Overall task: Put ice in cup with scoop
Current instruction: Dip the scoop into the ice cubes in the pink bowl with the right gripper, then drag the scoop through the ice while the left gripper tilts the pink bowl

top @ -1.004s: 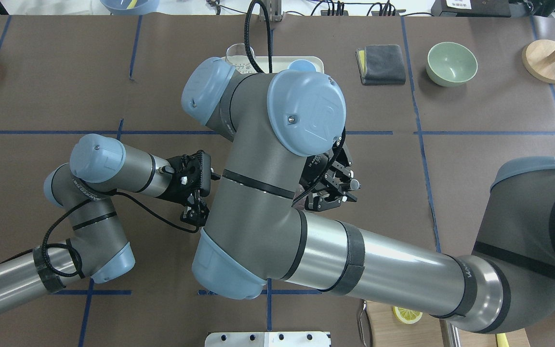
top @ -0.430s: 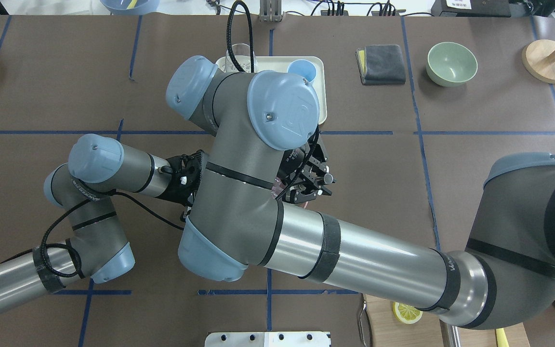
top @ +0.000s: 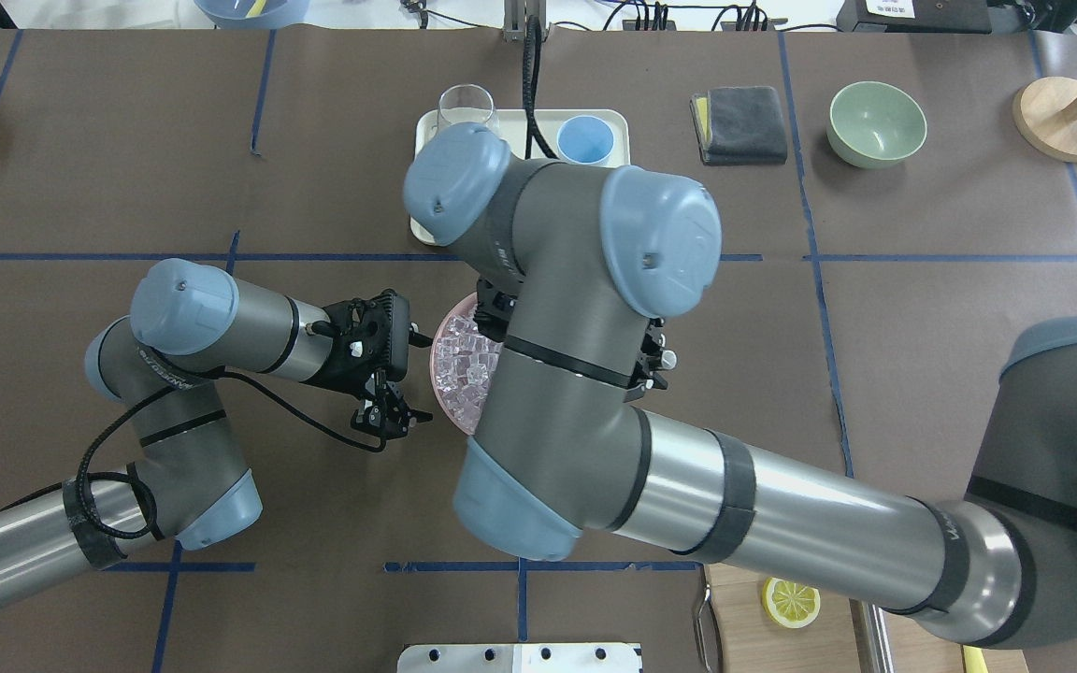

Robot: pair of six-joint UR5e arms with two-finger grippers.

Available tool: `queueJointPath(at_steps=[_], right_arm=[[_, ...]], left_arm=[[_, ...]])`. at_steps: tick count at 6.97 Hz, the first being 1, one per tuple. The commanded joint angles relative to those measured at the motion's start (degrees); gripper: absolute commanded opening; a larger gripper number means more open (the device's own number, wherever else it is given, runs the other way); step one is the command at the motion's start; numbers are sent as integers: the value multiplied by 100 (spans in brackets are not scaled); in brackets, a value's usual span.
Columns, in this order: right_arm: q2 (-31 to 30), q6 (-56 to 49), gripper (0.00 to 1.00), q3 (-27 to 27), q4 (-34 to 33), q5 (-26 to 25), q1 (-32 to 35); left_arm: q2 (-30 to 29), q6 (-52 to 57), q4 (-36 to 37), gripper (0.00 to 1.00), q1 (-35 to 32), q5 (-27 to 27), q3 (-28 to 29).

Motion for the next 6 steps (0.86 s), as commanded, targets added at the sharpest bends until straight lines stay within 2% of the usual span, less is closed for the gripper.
queueJointPath(at_steps=[1,3,4,6], right_arm=[[-513,6,0,561,241,121,36],[-794,68,0,553,908,349,36],[-865,86,0,562,1111,411,36],[-874,94,0,588,1339,543,71]], left_arm=[[-7,-7,-1,100,-6,0,-29],[2,-7,17,100,-59,-122,-29],[2,-7,25,100,-120,-358,-38],[2,-7,34,100,-138,-395,-46]])
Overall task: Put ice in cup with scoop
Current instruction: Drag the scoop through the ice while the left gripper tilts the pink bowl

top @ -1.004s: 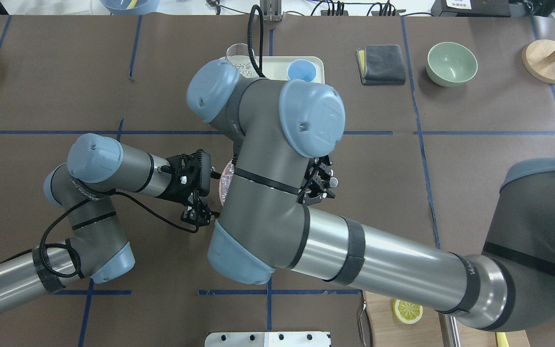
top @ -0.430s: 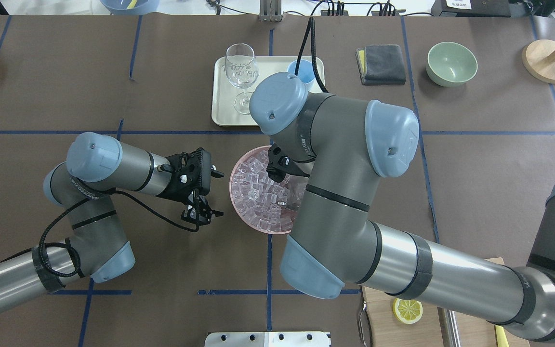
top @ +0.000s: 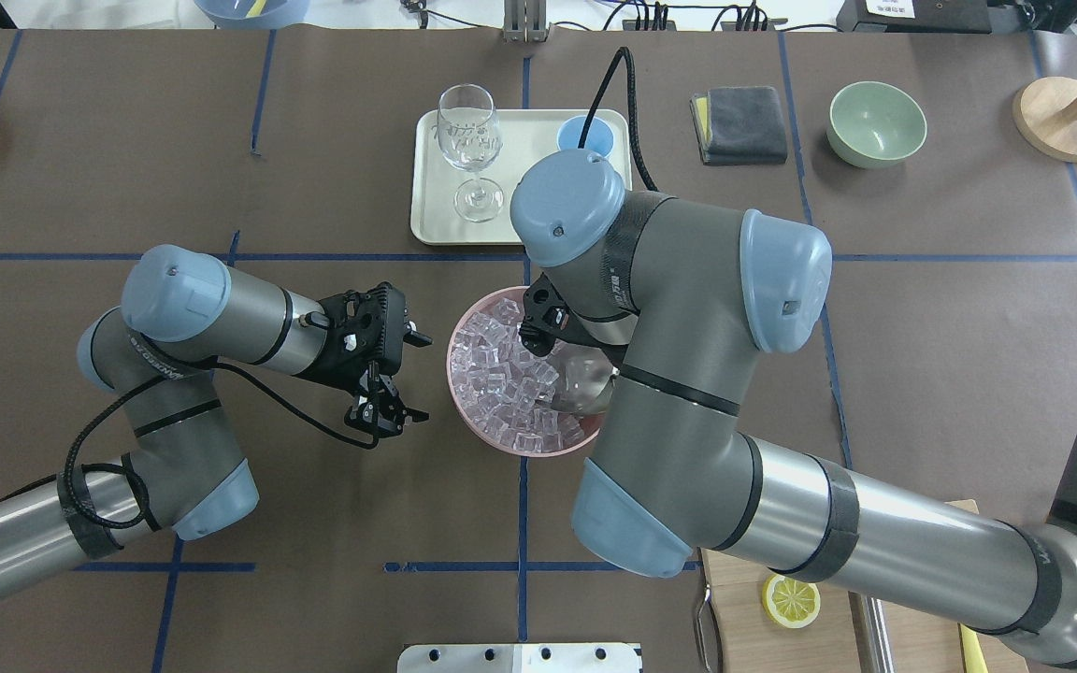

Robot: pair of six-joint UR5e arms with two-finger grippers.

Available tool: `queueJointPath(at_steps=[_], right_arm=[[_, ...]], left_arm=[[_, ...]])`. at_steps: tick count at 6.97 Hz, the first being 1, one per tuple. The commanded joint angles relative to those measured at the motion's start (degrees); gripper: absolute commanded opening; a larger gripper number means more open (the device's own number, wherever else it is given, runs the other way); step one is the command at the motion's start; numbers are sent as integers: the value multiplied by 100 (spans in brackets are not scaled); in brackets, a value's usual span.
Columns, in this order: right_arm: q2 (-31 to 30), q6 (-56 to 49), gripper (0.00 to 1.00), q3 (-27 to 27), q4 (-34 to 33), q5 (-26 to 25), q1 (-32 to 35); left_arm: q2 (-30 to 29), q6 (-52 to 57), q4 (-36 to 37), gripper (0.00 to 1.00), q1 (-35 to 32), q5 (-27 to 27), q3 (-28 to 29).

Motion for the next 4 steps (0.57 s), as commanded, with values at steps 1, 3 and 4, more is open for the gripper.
queueJointPath(at_steps=[1,3,4], right_arm=[[-144,11,0,14,535,182,22],[-337,19,0,101,975,298,31],[-356,46,0,110,1074,376,31]], left_arm=[[-8,-9,5,100,-36,-47,-5],[1,-9,31,100,-45,-55,-31],[1,0,31,100,-54,-55,-31]])
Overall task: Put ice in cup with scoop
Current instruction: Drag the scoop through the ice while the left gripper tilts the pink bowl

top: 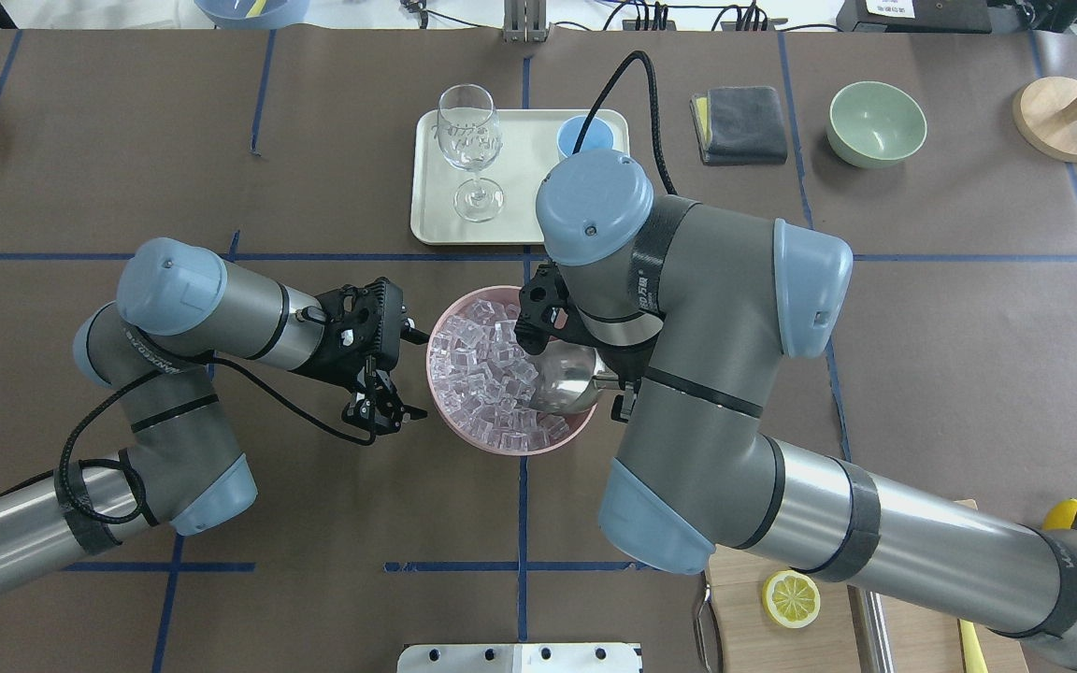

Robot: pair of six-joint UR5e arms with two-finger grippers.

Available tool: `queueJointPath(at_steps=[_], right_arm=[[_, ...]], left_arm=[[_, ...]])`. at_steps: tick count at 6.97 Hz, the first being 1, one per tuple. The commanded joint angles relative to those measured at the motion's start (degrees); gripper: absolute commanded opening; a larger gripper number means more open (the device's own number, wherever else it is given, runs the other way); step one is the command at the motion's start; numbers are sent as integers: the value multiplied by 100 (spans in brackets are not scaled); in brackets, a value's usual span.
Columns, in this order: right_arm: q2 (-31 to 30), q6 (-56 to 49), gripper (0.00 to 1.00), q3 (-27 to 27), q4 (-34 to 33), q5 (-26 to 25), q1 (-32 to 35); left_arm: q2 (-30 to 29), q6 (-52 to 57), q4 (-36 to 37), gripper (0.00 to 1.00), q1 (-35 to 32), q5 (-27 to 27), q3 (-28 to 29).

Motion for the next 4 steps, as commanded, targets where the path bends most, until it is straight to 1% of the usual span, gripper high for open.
queueJointPath(at_steps=[1,2,3,4], right_arm=[[-60,93,0,52,221,104,2],[-121,207,0,44,578,130,10],[-452,269,0,113,1086,313,19],[-490,391,0,123,1239,332,10]], left_arm=[[1,-2,7,100,-9,-2,-13],[1,-2,25,100,-17,-2,-56],[45,-2,25,100,-122,-219,-92],[89,-2,25,100,-271,-456,-170]])
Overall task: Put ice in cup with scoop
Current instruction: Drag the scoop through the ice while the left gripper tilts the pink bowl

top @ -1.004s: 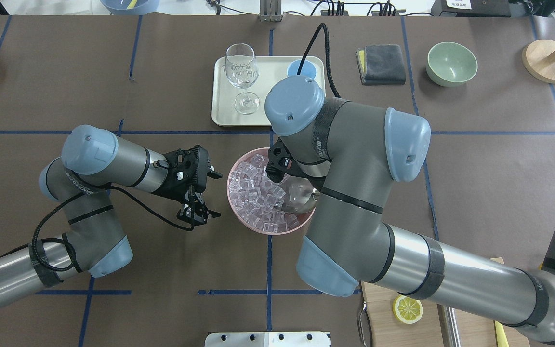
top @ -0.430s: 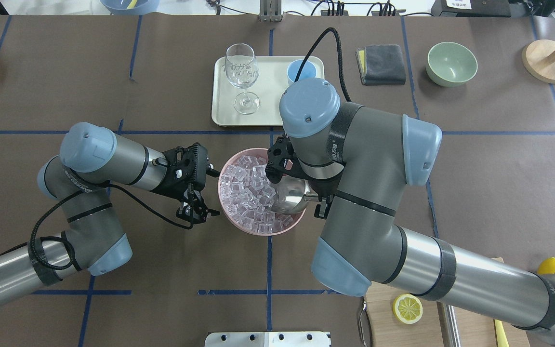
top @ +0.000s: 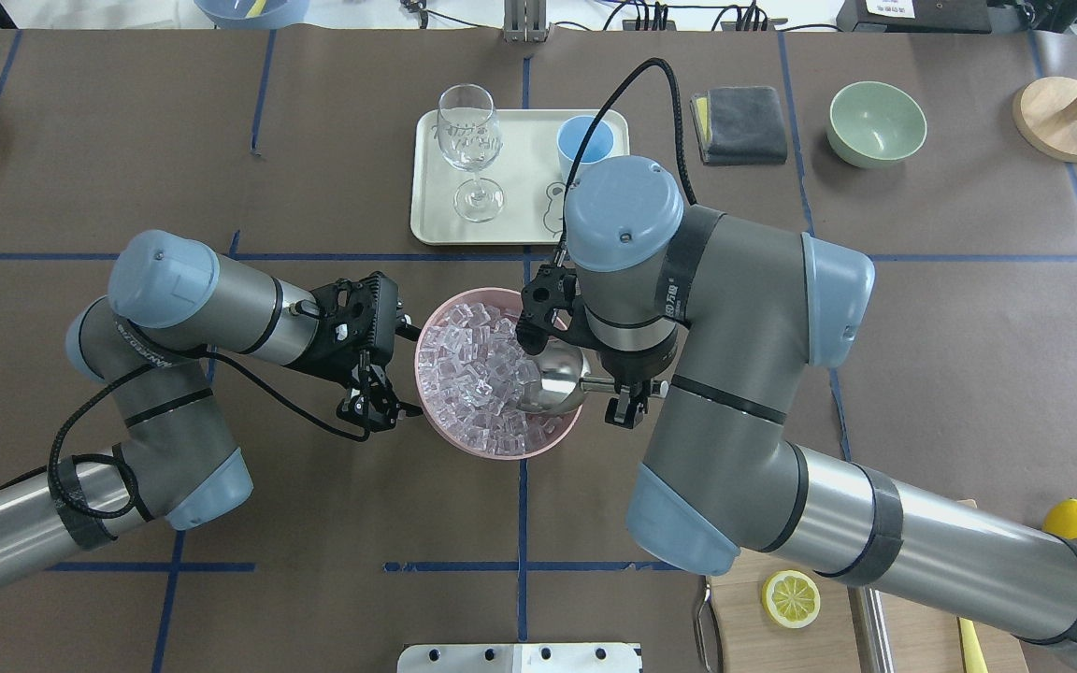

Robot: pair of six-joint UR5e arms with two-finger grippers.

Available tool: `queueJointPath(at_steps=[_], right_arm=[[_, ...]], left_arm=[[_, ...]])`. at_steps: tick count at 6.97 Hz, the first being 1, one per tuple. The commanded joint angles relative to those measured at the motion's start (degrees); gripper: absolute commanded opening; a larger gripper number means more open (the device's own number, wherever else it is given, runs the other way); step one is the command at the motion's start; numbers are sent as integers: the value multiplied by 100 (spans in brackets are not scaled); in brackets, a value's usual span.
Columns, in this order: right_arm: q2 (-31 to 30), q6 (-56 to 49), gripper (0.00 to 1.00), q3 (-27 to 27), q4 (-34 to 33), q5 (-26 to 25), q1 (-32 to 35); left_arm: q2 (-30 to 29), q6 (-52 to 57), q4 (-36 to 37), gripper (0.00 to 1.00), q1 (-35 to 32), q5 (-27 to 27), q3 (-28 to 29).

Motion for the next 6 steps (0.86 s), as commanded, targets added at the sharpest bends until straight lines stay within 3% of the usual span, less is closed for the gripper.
queueJointPath(at_steps=[1,2,5,6], right_arm=[[-144,190,0,127,364,144,-2],[-144,373,0,215,373,162,-11],[-443,839,0,216,1460,294,-2],[-434,1058,0,242,1507,355,-11]], left_arm=[[76,0,3,100,-146,-244,-71],[85,-9,12,100,-146,-235,-54],[85,0,12,100,-163,-244,-63],[76,0,20,100,-181,-252,-63]])
